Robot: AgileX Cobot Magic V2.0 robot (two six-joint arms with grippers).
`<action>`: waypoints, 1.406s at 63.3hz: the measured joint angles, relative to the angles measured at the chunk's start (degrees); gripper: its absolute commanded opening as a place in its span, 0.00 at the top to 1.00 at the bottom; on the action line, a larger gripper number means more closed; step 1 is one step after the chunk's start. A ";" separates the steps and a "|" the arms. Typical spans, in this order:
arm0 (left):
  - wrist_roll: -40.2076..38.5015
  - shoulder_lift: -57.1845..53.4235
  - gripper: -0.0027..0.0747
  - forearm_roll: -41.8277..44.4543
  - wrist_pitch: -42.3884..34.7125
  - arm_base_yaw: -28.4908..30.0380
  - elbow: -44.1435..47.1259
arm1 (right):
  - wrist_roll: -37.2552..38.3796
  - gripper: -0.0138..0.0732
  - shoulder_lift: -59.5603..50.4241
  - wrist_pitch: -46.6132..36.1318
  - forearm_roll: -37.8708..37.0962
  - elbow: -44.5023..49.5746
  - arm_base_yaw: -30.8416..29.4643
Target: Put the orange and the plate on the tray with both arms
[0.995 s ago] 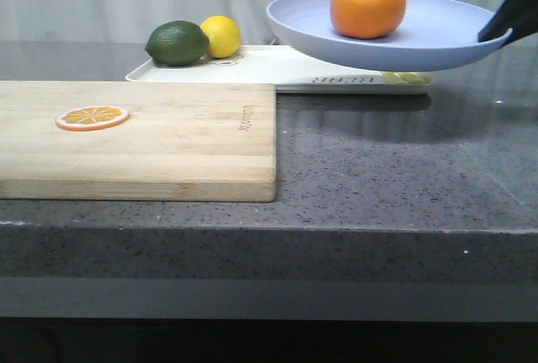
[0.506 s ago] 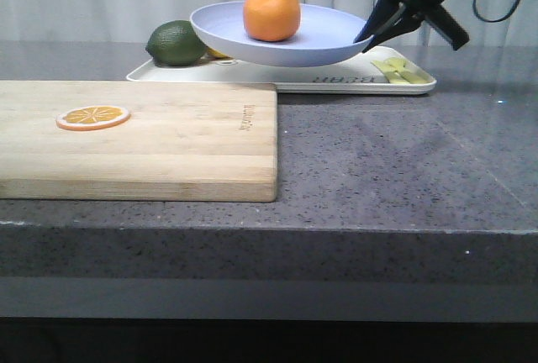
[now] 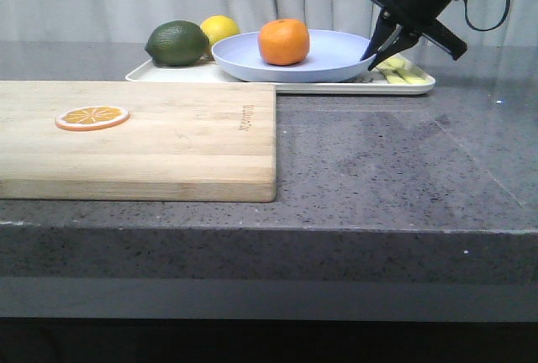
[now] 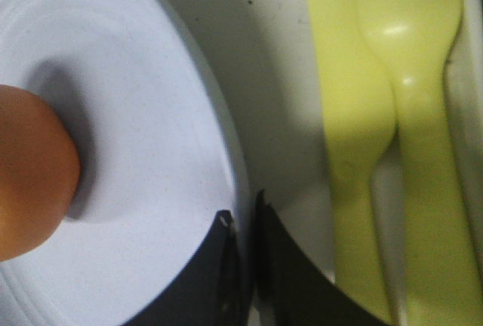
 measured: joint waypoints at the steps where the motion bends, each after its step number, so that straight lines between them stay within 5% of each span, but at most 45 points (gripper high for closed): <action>1: 0.00 0.00 0.11 0.00 0.00 0.00 0.00 | 0.13 0.98 0.00 0.11 0.00 0.00 0.00; 45: 0.00 0.00 0.11 -0.33 1.63 0.00 0.04 | -0.22 0.96 0.12 5.42 -3.09 -5.89 -0.10; 68: 0.00 0.00 0.11 -0.33 1.66 0.00 0.04 | -0.33 0.43 0.12 4.65 -3.89 -5.89 -0.21; 89: 0.00 0.00 0.11 -0.33 1.76 0.00 0.04 | -1.39 0.38 -0.30 3.20 -3.89 -5.89 -0.57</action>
